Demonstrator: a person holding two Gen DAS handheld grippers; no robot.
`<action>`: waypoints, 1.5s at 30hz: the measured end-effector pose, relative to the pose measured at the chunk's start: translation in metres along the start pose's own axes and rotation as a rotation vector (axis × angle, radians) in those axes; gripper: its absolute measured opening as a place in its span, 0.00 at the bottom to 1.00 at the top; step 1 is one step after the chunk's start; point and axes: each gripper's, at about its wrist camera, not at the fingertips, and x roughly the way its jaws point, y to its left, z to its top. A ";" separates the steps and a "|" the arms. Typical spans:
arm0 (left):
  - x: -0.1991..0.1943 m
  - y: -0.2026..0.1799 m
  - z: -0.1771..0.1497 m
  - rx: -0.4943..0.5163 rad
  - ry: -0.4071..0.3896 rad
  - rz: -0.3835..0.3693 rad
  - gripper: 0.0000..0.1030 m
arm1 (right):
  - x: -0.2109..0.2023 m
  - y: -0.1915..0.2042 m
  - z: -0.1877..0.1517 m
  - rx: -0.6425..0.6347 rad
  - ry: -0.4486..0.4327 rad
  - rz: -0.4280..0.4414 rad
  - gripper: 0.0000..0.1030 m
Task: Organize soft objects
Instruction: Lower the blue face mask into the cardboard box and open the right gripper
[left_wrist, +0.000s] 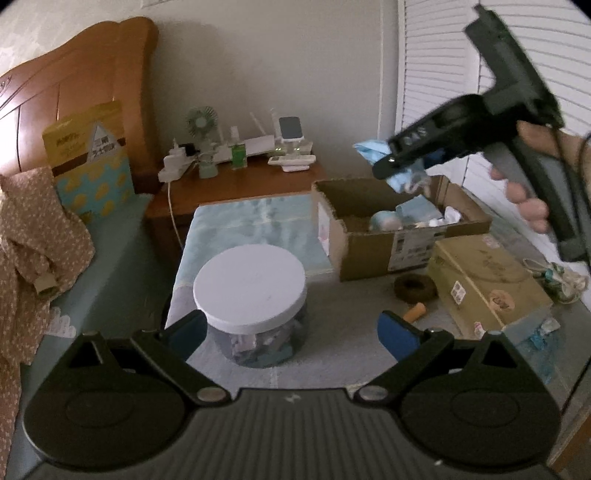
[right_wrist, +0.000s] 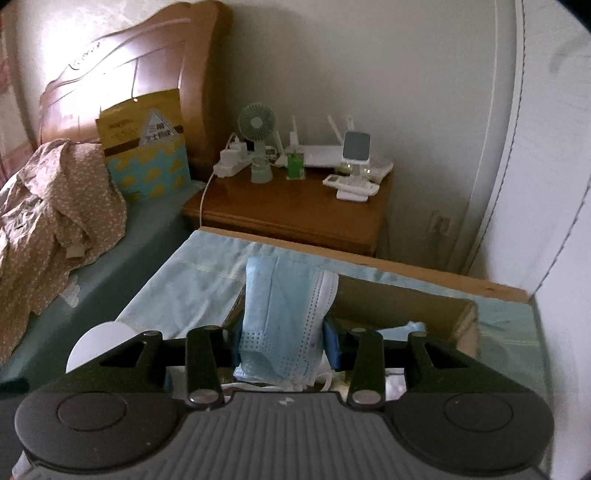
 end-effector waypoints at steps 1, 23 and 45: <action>0.002 0.001 -0.001 -0.003 0.005 0.003 0.96 | 0.007 0.000 0.002 0.013 0.006 0.003 0.45; 0.009 0.010 -0.005 -0.038 0.039 0.025 0.96 | 0.045 -0.005 0.012 0.097 0.009 0.012 0.98; -0.009 0.001 -0.006 -0.028 0.000 -0.022 0.99 | -0.004 0.009 -0.006 0.013 -0.009 -0.017 1.00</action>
